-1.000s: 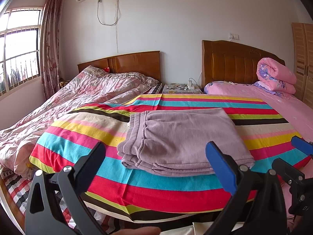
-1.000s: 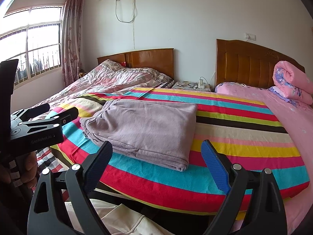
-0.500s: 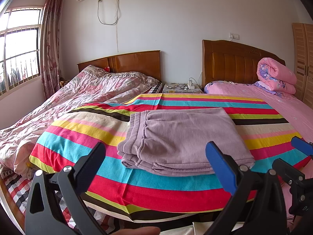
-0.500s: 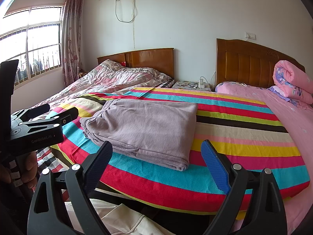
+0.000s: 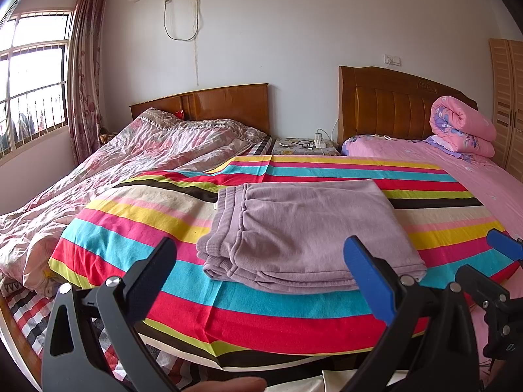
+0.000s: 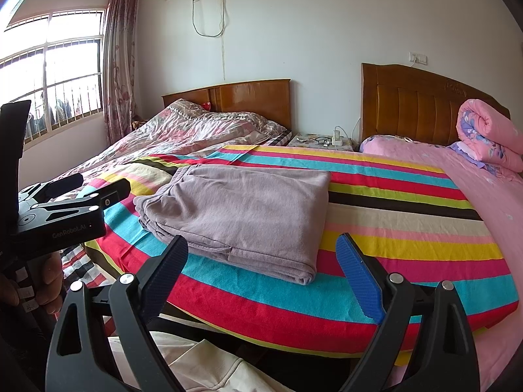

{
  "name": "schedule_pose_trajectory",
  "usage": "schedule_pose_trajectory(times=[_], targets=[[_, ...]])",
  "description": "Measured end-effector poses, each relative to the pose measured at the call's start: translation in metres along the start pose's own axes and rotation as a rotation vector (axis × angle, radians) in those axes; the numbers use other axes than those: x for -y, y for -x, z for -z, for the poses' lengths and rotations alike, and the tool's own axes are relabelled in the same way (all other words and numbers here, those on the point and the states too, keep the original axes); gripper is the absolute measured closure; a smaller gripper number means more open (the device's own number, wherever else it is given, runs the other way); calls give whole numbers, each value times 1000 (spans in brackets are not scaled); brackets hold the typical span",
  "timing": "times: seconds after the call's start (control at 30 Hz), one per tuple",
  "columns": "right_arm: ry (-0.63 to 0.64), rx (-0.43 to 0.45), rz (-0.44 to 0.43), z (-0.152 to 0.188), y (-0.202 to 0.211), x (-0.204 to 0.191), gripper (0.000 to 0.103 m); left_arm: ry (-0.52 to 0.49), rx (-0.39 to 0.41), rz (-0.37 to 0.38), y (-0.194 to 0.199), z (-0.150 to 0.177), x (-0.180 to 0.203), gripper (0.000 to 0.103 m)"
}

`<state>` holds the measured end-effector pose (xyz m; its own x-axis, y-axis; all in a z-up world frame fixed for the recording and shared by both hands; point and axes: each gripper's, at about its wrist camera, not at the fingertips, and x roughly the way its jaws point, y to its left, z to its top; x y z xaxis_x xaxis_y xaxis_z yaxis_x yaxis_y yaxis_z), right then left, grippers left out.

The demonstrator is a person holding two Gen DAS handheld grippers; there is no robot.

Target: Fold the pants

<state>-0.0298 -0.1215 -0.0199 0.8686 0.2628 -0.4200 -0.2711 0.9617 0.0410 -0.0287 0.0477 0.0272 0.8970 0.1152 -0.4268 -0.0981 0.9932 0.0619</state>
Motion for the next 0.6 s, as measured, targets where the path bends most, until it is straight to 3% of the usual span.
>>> schedule_pose_trajectory(times=[0.6], targets=[[3,-4,-8,2,-1,-1,14,4,17,4,3,0,4,1]])
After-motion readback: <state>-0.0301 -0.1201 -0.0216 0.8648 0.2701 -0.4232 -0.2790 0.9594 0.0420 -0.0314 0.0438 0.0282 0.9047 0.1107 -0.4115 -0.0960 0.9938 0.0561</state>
